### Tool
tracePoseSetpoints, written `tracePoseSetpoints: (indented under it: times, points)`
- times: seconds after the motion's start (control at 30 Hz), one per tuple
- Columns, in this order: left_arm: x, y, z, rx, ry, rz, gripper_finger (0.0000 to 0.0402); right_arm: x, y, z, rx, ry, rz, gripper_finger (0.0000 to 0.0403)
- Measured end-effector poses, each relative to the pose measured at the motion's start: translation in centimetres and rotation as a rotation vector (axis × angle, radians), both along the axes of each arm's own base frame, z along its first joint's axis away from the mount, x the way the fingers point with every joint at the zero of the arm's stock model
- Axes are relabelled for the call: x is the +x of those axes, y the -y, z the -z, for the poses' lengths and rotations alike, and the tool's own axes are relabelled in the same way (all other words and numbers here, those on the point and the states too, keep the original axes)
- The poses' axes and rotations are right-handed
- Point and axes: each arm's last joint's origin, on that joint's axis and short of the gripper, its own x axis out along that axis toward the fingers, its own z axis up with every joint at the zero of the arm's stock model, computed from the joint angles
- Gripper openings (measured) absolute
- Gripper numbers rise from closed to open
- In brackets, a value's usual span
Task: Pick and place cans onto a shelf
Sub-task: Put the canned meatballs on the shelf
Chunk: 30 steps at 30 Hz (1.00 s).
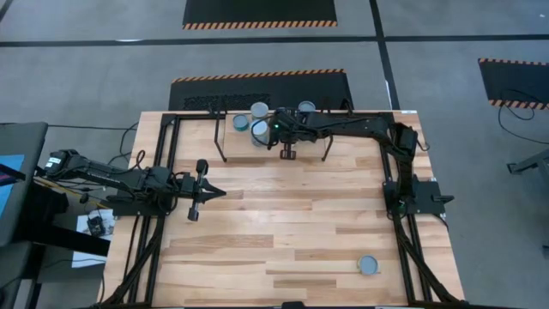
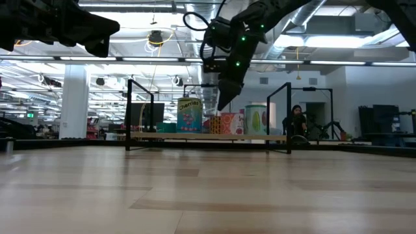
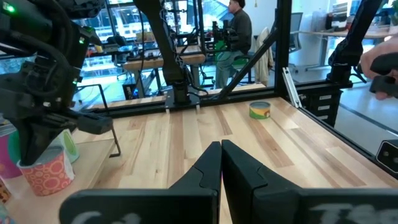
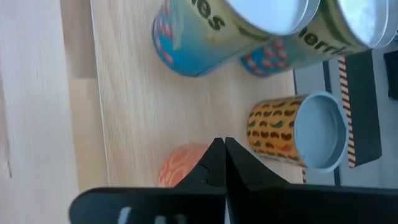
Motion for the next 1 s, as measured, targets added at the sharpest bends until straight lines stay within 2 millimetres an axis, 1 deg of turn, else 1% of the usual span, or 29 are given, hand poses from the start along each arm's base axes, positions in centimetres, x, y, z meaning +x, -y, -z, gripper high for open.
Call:
tracePoseSetpoints:
  times: [0.23,0.33,0.47,0.63,0.73,1.0]
  points:
    - [0.0,0.0,0.0,0.000,0.000,0.000,0.0002,0.2,0.1,-0.1,-0.015,0.019,-0.003,0.0011]
    - [0.0,0.0,0.0,0.000,0.000,0.000,0.0002,-0.3,0.0,-0.1,-0.004,-0.025,0.005,0.0006]
    - [0.0,0.0,0.0,0.000,-0.001,0.000,0.0002,-1.1,0.5,0.0,0.014,-0.072,0.051,0.0004]
    - [0.0,0.0,0.0,0.000,-0.001,0.000,0.0002,-0.6,0.8,1.5,0.019,-0.090,0.066,0.0009]
    - [0.0,0.0,0.0,-0.001,-0.001,0.000,0.0002,-0.2,1.0,1.9,0.008,-0.080,0.060,0.0007]
    - [0.0,0.0,0.0,0.000,-0.001,0.000,0.0002,0.4,1.2,1.7,-0.004,-0.010,0.056,0.0008]
